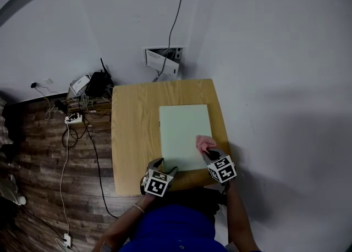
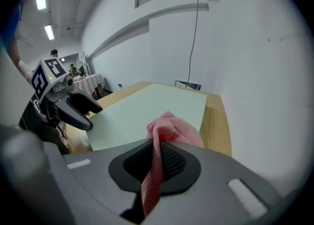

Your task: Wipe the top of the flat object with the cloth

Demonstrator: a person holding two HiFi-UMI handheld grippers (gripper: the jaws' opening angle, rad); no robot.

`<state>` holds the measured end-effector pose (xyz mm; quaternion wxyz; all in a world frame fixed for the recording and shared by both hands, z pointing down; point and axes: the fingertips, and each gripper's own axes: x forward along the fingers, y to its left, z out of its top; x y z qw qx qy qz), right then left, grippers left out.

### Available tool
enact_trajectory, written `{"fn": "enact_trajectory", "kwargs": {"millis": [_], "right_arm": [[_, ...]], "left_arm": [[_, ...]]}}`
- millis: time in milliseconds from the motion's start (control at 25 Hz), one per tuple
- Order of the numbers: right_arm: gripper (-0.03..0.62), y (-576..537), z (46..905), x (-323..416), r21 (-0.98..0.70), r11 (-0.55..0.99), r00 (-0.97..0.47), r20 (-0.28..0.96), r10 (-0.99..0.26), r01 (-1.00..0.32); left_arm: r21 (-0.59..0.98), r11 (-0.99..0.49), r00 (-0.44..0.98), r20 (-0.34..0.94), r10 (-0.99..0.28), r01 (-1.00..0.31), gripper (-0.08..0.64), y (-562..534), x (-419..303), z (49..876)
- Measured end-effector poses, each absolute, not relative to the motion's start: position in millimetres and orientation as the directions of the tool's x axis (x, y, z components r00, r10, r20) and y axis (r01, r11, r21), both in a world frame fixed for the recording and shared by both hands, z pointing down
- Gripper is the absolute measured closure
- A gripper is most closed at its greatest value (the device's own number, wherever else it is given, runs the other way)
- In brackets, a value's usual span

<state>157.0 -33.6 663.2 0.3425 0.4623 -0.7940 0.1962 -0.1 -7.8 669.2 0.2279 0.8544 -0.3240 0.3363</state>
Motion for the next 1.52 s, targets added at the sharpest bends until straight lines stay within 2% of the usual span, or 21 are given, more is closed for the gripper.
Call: {"fn": "enact_trajectory", "kwargs": {"millis": [320,520,720,920,1200,1360,1520], "right_arm": [[0.577,-35,665,157,0.004,0.480,-0.330,0.722,-0.608,-0.877],[0.577,-35,664,158,-0.006,0.473,-0.334,0.717,-0.612,-0.881],[0.577,-35,665,158,-0.009,0.467,-0.331,0.717,-0.614,-0.884],[0.577,-33,654,150,0.011,0.489,-0.338,0.710,-0.618,-0.872],[0.577,-27,611,86,-0.022,0.650,-0.516,0.628,-0.582,-0.760],[0.577,-16,601,36,-0.051,0.762,-0.632,0.596,-0.495,-0.645],[0.577,-3,617,-3,-0.058,0.844,-0.671,0.637,-0.380,-0.534]], "left_arm": [[0.177,-0.707,0.589,0.706,-0.393,-0.684,0.268,-7,-2,668],[0.175,-0.754,0.605,0.719,-0.342,-0.633,0.267,5,-5,664],[0.114,-0.818,0.595,0.743,-0.307,-0.564,0.267,17,-5,669],[0.089,-0.825,0.580,0.753,-0.311,-0.558,0.282,17,-7,672],[0.089,-0.825,0.577,0.756,-0.310,-0.559,0.281,16,-7,673],[0.084,-0.828,0.576,0.756,-0.309,-0.554,0.281,17,-7,672],[0.084,-0.831,0.576,0.758,-0.304,-0.549,0.281,19,-7,673]]}}
